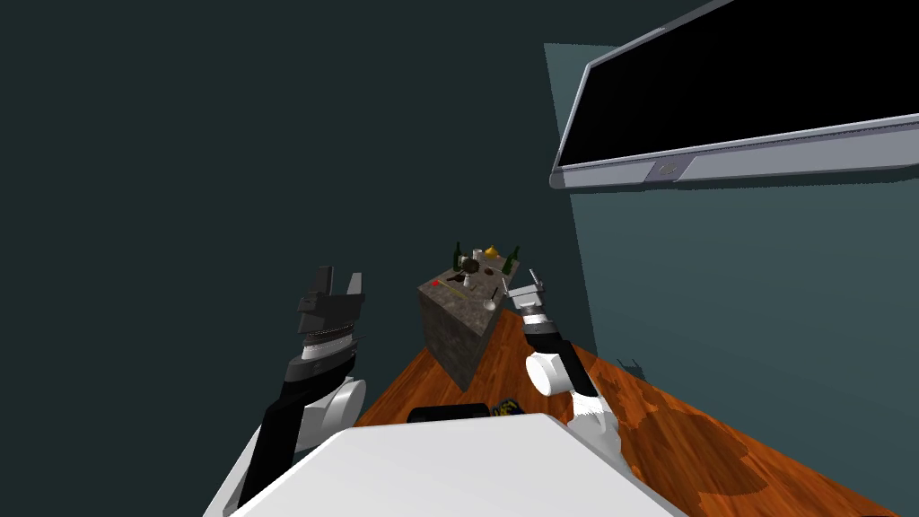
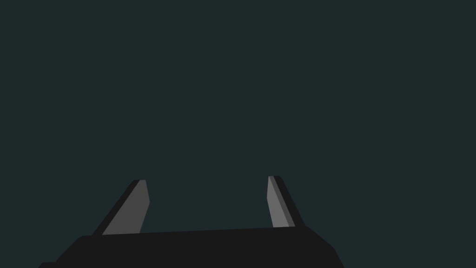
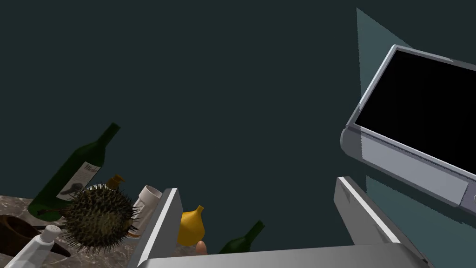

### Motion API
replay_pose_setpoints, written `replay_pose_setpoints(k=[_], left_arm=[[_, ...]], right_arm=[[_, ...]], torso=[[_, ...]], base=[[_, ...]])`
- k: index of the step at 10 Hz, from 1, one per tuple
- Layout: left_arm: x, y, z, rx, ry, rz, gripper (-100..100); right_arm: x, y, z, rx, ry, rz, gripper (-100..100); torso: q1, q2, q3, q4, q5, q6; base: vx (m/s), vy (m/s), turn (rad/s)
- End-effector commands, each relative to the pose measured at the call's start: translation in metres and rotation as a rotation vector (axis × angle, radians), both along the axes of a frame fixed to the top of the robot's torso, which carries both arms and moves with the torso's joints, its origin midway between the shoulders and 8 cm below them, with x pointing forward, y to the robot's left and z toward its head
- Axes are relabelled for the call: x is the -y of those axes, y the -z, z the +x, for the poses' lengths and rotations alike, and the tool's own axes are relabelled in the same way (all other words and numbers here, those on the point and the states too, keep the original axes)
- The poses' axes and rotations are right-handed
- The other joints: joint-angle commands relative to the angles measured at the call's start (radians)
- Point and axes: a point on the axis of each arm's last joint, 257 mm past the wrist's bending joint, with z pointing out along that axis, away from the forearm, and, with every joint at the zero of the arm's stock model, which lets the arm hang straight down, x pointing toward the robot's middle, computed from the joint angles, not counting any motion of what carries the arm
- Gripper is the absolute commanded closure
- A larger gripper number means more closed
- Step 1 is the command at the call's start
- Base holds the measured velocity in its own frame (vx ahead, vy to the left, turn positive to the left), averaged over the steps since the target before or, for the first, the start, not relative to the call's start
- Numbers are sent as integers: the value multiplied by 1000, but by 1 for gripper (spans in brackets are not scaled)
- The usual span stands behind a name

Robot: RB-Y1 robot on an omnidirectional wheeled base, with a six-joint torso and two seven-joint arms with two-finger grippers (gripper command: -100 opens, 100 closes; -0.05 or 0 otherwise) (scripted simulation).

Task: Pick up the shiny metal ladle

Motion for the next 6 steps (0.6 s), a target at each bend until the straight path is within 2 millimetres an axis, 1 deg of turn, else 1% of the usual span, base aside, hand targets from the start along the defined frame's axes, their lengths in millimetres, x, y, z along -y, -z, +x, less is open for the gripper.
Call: replay_pose_setpoints(k=[1,2,4,5,6], left_arm=[[0,0,0,0,0,0,0],[0,0,0,0,0,0,0],[0,0,0,0,0,0,0],[0,0,0,0,0,0,0],[0,0,0,0,0,0,0]], right_arm=[[0,6,6,-27,-34,51,-100],[0,17,16,-77,-65,93,-100],[0,17,16,-79,-82,125,-100],[1,30,26,-132,-116,178,-100],[1,30,26,-133,-128,199,-100]], torso=[[0,0,0,0,0,0],[0,0,0,0,0,0],[1,0,0,0,0,0],[0,0,0,0,0,0],[0,0,0,0,0,0]], base=[[-8,16,-21],[-12,23,-31],[-5,12,-5],[-3,9,-22],[-4,11,-14]])
